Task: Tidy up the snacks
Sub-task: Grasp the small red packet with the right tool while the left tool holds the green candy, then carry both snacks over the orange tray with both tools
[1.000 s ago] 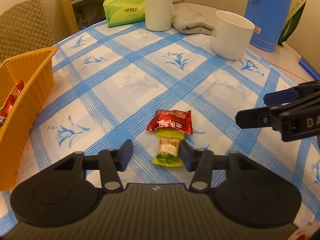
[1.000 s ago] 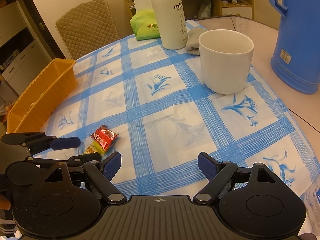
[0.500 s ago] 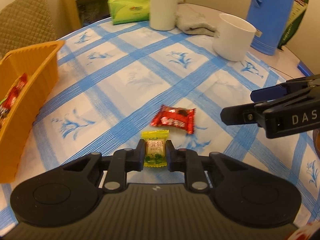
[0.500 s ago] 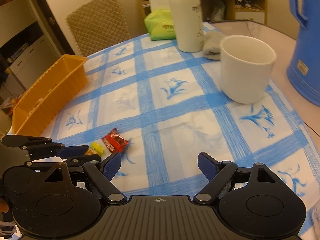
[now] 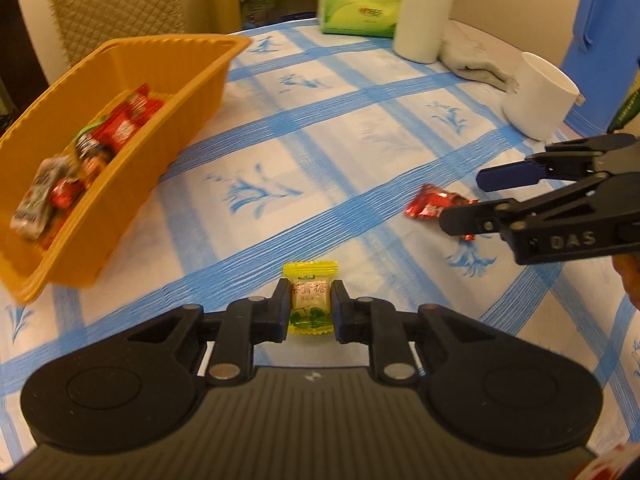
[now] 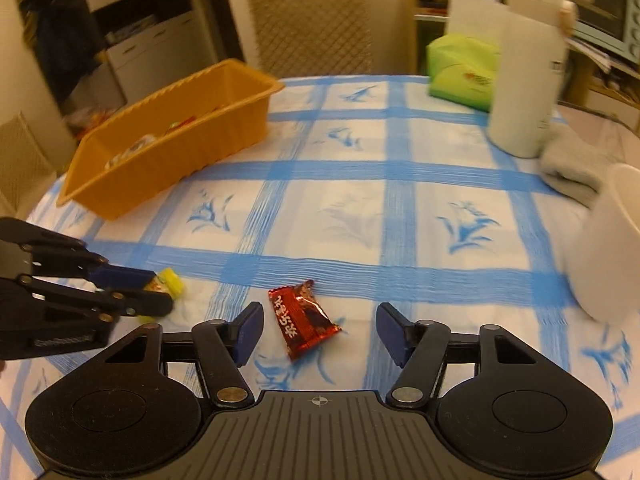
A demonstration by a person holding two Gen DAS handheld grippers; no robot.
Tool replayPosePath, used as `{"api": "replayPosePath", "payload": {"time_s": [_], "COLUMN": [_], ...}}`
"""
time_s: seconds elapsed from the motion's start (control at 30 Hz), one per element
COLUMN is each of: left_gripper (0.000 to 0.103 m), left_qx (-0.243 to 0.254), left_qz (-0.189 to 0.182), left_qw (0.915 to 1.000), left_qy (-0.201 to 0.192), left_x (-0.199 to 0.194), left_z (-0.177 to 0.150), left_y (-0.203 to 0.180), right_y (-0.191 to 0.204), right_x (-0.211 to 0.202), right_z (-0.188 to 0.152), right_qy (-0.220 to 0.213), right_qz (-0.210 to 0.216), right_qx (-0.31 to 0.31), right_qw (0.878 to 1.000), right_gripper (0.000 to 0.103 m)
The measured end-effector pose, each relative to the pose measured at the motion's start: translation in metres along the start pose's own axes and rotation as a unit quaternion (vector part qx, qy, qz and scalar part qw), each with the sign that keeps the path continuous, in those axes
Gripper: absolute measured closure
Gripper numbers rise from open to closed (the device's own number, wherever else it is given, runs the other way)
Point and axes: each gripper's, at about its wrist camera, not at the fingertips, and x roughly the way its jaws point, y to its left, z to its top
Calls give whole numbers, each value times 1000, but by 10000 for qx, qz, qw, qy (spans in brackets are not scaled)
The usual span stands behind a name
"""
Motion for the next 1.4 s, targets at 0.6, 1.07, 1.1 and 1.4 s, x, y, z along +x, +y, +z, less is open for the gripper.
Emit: {"api": "replayPosePath", "payload": {"time_s": [0.6, 1.07, 1.1, 1.4], "left_gripper": [85, 85, 85, 84], "left_qx": [-385, -763, -789, -863], "left_qz": [239, 196, 196, 260], "left_qw": [9990, 9968, 9966, 9959], "left_qy": [-5, 120, 130, 83], "left_x": [-21, -58, -60, -64], "left_z": [-27, -78, -81, -88], "left_y": [24, 21, 21, 20], "right_y": [39, 100, 103, 111], "right_x": [13, -14, -15, -19], "right_z": [1, -49, -52, -59], "right_qy": [164, 275, 283, 337], "right_qz": [-89, 289, 288, 48], "right_qx": [-809, -909, -908, -1030], "right_qw": [9965, 9951, 9950, 9941], "right_gripper": [76, 76, 76, 67]}}
